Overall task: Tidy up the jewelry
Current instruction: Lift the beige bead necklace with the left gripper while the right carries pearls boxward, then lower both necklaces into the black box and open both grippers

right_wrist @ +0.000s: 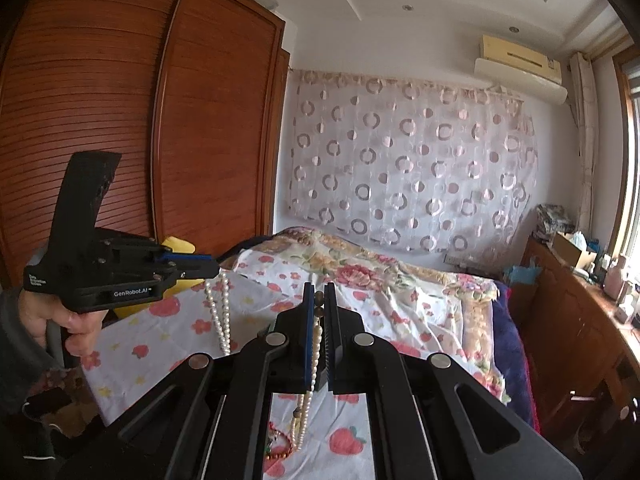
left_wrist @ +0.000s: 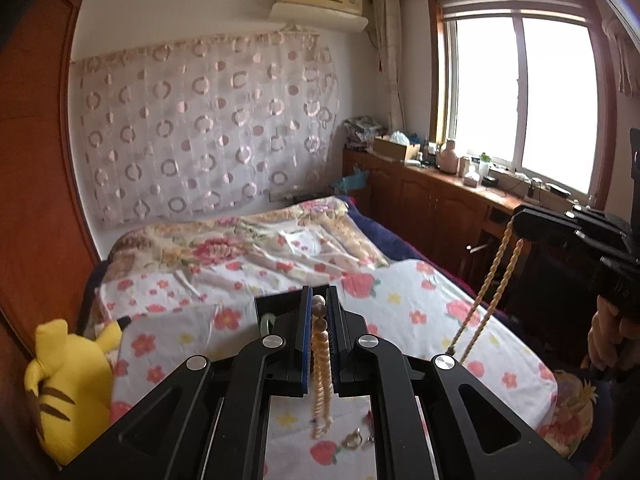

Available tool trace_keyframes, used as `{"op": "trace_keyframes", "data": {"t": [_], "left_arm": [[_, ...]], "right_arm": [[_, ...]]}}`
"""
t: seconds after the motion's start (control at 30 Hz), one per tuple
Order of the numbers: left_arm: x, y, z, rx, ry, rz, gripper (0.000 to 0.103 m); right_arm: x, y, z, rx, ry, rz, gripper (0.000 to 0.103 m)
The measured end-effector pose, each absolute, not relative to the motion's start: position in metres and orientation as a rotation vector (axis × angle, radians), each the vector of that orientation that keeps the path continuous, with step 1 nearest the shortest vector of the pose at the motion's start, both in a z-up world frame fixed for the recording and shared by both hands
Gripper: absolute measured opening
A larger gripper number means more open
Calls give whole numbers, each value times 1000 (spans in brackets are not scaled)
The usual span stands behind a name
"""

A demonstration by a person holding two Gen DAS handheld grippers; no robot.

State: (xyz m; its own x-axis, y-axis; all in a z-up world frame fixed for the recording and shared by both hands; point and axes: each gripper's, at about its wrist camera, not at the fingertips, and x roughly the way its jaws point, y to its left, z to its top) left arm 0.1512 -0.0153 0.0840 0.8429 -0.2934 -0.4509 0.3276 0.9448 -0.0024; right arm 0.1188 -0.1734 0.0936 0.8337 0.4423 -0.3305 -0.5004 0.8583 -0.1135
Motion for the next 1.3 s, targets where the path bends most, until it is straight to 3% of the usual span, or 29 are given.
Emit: {"op": "trace_keyframes", "data": {"t": [0.47, 0.77, 0.93, 1.3], "left_arm": [[190, -18, 135, 109, 402, -295, 6], [245, -27, 131, 110, 442, -325, 6], [277, -24, 108, 98, 485, -329, 6], [322, 2, 8, 31, 661, -342, 6]], "right_arm": [[154, -155, 116, -236, 283, 496, 6], [197, -156, 124, -206, 277, 518, 6], [230, -151, 118, -203, 297, 547, 6], [288, -136, 86, -188, 353, 584, 6]]}}
